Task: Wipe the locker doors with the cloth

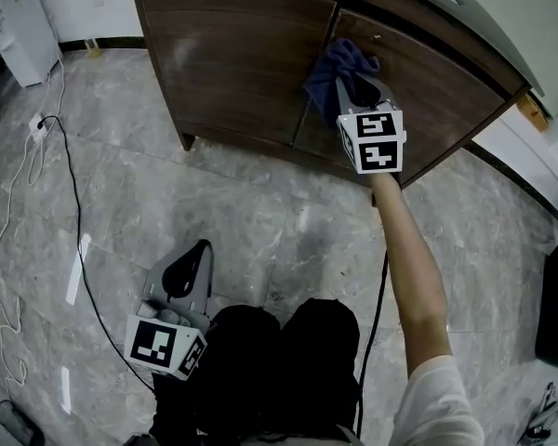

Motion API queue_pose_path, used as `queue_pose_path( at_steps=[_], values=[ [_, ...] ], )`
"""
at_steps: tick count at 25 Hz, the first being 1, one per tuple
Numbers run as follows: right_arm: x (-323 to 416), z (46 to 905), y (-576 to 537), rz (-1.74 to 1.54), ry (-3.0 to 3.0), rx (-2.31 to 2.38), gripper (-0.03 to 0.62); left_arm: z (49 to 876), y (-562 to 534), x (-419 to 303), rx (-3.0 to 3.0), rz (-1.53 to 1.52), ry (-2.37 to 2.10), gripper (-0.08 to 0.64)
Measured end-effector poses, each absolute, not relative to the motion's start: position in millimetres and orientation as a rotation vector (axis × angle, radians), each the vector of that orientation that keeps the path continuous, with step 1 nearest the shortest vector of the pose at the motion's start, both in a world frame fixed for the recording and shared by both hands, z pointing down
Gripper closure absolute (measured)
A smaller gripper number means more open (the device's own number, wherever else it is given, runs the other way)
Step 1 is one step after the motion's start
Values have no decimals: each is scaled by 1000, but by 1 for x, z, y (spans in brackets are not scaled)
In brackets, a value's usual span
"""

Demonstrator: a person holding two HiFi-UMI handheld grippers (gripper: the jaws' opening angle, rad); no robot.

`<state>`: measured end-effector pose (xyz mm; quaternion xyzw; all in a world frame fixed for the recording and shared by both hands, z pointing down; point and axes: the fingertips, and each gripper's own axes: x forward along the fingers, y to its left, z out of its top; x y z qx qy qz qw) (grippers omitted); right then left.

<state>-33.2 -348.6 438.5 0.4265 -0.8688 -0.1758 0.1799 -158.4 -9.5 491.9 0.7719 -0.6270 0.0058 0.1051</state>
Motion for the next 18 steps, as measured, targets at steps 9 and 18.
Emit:
queue_pose_path(
  at_steps=[9, 18],
  values=[
    [-43, 403, -350, -457, -2523, 1254, 525, 488, -7, -161, 2276, 1, -1856, 559],
    [-61, 362, -349, -527, -2581, 1272, 525, 492, -4, -167, 2264, -2, -1863, 560]
  ],
)
